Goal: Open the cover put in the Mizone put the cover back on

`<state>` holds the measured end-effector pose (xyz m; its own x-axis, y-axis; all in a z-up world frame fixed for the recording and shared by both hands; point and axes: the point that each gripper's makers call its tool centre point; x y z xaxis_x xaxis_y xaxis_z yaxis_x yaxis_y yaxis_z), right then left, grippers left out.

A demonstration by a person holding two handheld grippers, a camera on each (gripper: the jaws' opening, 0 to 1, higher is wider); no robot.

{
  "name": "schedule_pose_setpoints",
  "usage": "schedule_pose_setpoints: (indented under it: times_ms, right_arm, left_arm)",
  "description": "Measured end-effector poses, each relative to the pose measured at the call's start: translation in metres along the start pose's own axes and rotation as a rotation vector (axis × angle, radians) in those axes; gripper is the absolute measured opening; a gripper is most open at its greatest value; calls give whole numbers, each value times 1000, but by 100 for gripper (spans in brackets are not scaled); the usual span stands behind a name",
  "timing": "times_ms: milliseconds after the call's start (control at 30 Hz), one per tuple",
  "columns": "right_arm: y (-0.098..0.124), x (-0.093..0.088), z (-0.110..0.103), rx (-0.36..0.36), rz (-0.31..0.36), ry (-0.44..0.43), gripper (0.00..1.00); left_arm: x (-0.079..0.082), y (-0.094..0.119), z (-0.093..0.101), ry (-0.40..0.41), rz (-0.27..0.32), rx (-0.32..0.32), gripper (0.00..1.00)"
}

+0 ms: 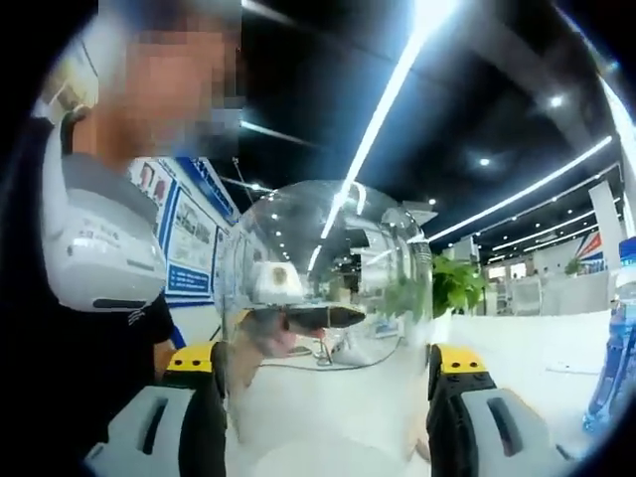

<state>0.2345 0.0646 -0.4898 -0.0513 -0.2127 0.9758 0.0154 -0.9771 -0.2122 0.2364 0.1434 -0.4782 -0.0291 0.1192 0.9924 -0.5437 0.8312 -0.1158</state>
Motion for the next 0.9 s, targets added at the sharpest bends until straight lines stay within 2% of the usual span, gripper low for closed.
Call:
schedule_pose_setpoints:
  times_ms: [233,400,500,633,800,900]
  right_arm:
    - [27,20,3,-24,84,11,58]
    - [34,27,7,-49,112,20,53]
    - [40,25,10,-48,113,-13,47]
    - [46,31,13,-76,141,-2,35]
    - [47,29,16,-102,127,11,35]
    - [54,29,29,-169,125,27,30]
  left_arm:
    - [-3,17,-8,12,1,50,59]
    - [-7,23,-18,13,3,94,57]
    - [-7,31,-32,21,9,148,52]
    - [-10,36,-56,31,7,226,38]
    - [-25,29,-61,13,-37,223,39]
    - [-27,28,-64,-2,-43,225,39]
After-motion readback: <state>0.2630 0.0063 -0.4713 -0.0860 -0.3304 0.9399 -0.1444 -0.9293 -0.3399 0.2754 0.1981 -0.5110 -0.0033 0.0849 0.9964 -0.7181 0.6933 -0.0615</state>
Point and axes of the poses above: the point that each gripper's makers call its tool centre point, and the gripper's own axes: y roughly backward along the fingers, z roughly to its right, x roughly out of its top, and after that the axes turned 8 degrees about x, right-handed
